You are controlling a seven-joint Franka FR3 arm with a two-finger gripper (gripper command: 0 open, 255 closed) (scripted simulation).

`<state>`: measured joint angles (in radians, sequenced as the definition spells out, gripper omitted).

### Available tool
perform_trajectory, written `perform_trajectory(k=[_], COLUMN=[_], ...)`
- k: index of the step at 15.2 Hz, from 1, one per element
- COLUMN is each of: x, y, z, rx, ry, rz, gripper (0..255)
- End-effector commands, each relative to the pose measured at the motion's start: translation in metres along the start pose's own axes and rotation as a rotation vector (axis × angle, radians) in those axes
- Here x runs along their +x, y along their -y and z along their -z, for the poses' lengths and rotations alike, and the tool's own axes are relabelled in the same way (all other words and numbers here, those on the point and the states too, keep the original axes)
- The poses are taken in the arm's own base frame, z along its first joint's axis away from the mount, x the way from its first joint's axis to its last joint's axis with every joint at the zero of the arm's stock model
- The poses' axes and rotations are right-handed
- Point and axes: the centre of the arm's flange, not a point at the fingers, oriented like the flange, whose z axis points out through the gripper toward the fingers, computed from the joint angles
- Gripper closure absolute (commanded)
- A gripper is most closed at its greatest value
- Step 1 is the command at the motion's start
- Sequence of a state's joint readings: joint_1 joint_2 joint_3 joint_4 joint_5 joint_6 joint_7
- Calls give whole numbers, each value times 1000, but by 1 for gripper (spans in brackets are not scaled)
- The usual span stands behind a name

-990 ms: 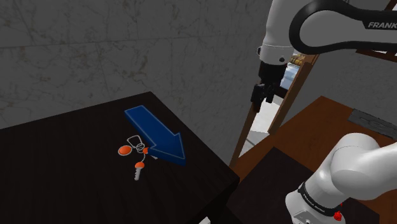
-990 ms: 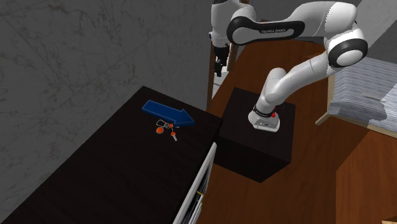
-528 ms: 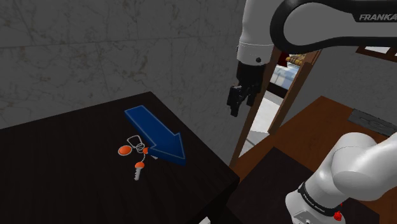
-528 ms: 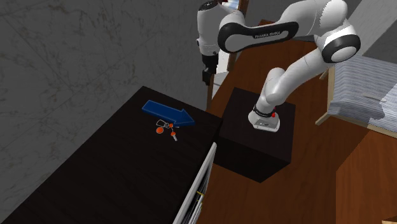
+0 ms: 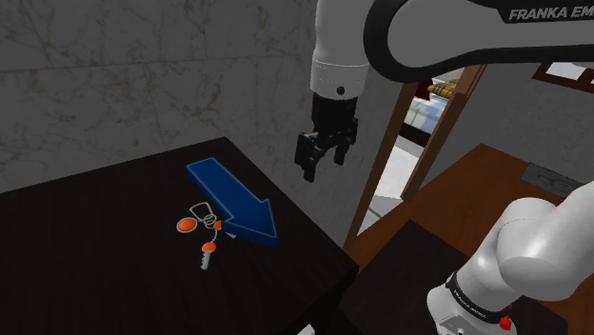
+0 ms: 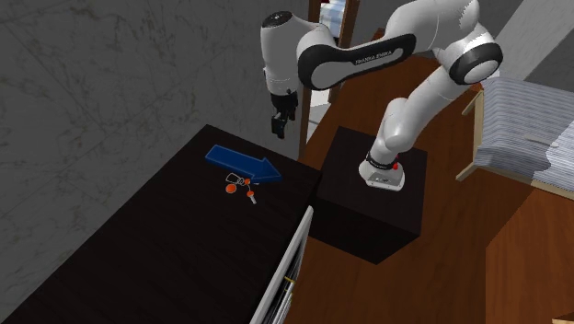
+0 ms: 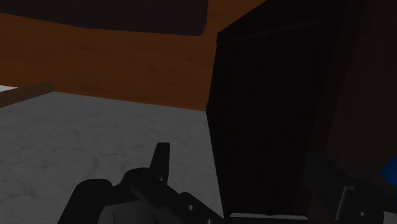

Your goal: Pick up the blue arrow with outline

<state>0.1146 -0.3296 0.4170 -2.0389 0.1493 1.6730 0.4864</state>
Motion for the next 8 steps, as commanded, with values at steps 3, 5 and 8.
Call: perform_trajectory(k=[3,5,8], x=[18,26,37], y=[52,76,112], z=[5,7,12], rx=[10,14,20], ry=[-15,-22,-33], rz=[0,0,1], gripper=[0,0,0])
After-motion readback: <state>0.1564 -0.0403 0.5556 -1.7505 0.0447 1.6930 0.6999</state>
